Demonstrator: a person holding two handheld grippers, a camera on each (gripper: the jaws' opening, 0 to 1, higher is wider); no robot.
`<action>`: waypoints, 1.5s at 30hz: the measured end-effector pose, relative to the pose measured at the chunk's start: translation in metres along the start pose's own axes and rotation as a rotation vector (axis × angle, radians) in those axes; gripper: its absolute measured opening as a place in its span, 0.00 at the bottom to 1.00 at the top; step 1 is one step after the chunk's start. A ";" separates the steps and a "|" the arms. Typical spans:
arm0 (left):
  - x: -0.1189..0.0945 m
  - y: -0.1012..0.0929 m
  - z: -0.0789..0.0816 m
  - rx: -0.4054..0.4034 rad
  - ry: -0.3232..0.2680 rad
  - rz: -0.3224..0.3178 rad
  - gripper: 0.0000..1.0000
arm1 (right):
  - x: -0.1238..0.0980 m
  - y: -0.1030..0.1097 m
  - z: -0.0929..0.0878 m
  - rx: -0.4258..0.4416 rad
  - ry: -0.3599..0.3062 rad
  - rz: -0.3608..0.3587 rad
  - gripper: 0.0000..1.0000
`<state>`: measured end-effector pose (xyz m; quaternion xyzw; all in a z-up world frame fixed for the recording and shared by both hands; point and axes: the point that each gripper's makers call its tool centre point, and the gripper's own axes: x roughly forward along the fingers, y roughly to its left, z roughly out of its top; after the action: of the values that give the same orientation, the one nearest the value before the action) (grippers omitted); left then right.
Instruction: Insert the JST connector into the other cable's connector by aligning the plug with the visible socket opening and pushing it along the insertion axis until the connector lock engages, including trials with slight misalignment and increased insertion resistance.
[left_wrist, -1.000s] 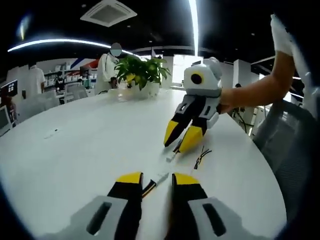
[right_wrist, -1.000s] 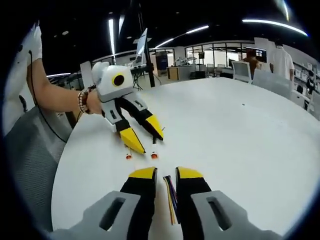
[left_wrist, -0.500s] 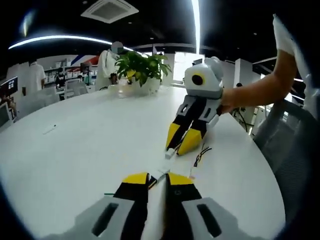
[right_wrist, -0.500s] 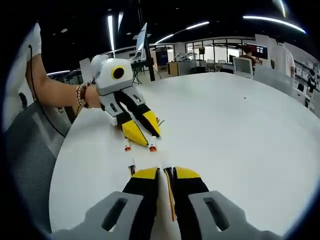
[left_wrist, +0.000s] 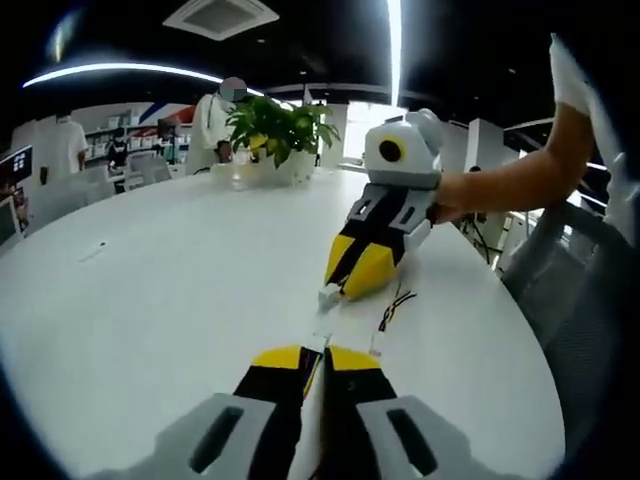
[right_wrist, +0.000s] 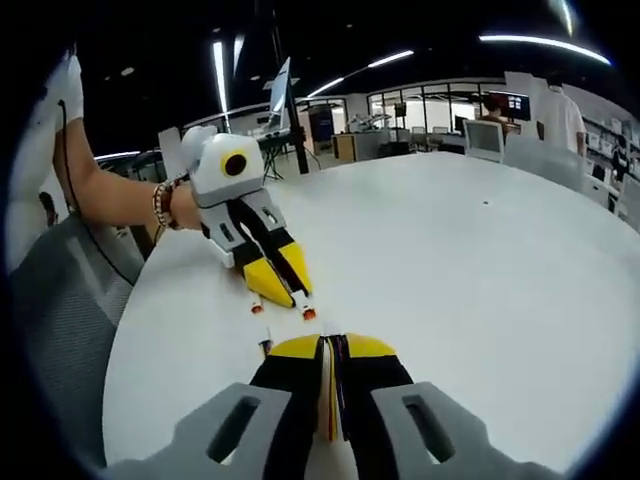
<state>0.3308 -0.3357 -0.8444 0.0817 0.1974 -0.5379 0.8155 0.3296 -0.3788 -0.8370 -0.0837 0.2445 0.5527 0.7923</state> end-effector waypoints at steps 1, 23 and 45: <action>0.000 -0.001 0.000 0.000 -0.001 -0.004 0.01 | 0.000 0.000 0.000 0.000 -0.002 0.003 0.05; -0.014 -0.018 0.016 0.149 0.034 -0.087 0.01 | -0.002 0.035 0.020 -0.182 0.026 0.095 0.03; -0.013 -0.024 0.015 0.174 0.058 -0.115 0.01 | 0.002 0.039 0.005 -0.214 0.110 0.107 0.03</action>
<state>0.3080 -0.3399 -0.8241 0.1565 0.1779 -0.5961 0.7671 0.2962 -0.3607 -0.8288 -0.1848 0.2313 0.6115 0.7337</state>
